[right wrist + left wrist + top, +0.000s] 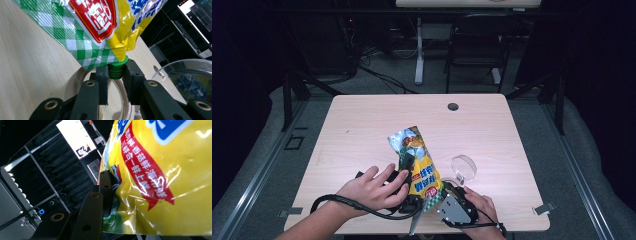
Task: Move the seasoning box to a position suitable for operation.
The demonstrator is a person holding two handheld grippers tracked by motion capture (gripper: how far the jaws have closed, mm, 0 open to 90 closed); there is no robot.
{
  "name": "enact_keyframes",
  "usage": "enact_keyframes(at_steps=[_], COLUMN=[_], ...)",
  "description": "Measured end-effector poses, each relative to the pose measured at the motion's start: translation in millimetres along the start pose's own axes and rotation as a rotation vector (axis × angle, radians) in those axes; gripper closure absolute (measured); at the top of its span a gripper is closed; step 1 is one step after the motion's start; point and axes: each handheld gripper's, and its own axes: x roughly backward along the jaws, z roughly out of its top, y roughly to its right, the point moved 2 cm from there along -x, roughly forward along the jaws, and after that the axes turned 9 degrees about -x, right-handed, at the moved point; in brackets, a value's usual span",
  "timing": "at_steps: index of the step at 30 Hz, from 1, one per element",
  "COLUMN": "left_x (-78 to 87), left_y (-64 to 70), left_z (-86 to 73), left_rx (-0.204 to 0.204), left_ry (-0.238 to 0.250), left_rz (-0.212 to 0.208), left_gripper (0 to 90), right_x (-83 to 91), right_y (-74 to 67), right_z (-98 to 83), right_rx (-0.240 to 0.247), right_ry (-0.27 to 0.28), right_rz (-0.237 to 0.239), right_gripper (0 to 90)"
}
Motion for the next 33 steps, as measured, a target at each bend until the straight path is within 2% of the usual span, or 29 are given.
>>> enact_keyframes(at_steps=[33], left_x=[0.9], left_y=[-2.0], left_z=[2.0], left_rx=[-0.004], left_ry=[0.001], left_rz=[0.002], left_gripper=[82.5], right_x=[-0.9], right_y=[-0.4], right_z=[-1.3], right_rx=[0.008], right_ry=[-0.010], right_rz=[0.000], right_gripper=[75.2])
